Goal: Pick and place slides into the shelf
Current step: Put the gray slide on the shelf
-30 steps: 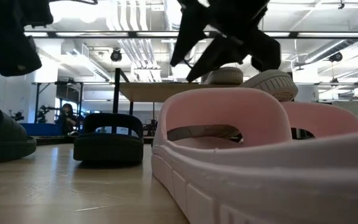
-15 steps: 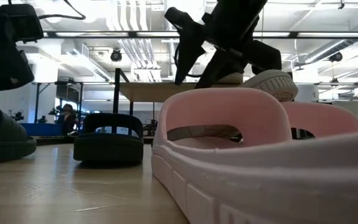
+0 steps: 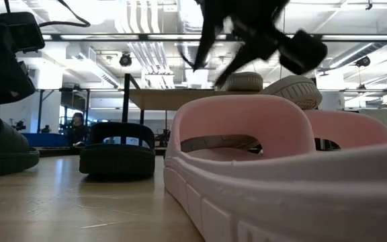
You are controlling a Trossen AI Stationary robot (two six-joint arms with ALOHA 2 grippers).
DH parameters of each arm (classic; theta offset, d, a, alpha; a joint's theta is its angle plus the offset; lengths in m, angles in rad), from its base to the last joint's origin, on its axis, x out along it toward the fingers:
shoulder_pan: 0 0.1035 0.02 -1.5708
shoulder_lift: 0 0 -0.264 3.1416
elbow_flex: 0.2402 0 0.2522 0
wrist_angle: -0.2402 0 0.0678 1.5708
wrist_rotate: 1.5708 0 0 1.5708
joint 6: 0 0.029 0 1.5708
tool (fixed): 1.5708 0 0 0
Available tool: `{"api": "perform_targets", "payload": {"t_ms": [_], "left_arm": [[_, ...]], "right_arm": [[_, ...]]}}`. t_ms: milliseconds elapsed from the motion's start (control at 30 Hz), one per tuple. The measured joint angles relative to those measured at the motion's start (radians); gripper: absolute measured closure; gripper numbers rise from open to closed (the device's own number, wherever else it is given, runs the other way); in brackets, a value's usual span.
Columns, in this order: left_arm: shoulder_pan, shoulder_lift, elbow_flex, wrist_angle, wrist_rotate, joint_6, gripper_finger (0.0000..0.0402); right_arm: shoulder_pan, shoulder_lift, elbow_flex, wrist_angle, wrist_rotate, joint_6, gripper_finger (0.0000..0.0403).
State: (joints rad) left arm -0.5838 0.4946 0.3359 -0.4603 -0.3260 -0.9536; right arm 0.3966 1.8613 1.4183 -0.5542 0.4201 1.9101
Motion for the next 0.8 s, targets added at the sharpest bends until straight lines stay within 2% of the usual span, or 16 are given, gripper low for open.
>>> {"api": "perform_targets", "payload": {"t_ms": [233, 333, 600, 800], "left_arm": [[0.0, 0.0, 0.0, 0.004, 0.0, 0.045, 0.0307], [0.0, 0.001, 0.0, 0.006, 0.0, 0.052, 0.0307], [0.0, 0.002, 0.0, 0.005, 0.0, 0.053, 0.0307], [0.0, 0.002, 0.0, 0.005, 0.0, 0.046, 0.0307]], "right_arm": [[0.017, 0.0, 0.164, 0.003, -0.002, -0.684, 0.0273], [0.011, 0.0, 0.239, -0.084, 0.0, -0.996, 0.0273], [-0.014, 0.0, 0.376, -0.526, 0.035, -1.5, 0.0273], [-0.024, 0.001, 0.344, -0.517, 0.035, -1.842, 0.0273]]}}
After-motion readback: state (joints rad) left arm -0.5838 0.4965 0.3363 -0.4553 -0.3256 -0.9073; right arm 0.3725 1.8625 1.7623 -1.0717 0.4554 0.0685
